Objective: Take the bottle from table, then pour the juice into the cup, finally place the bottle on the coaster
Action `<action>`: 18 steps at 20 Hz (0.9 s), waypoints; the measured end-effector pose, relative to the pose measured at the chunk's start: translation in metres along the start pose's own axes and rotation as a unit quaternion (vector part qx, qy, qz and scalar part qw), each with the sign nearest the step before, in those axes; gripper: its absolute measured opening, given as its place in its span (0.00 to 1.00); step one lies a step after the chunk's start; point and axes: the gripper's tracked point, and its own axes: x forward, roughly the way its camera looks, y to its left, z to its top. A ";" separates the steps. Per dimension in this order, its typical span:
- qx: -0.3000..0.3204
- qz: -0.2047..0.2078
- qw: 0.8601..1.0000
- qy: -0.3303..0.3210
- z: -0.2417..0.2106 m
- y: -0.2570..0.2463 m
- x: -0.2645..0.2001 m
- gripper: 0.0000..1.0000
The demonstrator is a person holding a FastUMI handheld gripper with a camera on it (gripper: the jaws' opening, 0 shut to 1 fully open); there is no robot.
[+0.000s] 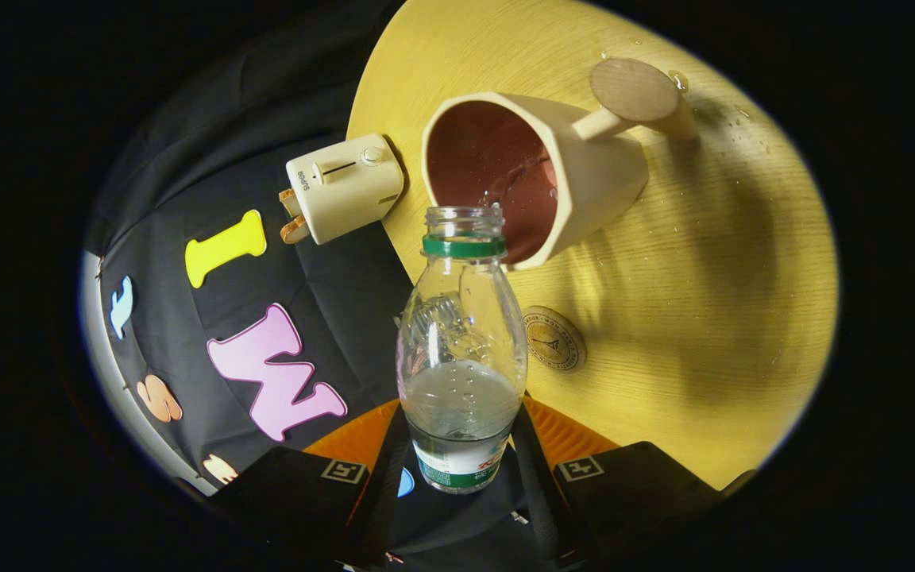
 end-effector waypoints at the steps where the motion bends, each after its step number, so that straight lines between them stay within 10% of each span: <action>1: 0.004 0.001 1.000 0.001 0.000 0.000 0.000 0.72; 18: 0.120 0.028 0.992 0.010 0.005 0.021 -0.005 0.72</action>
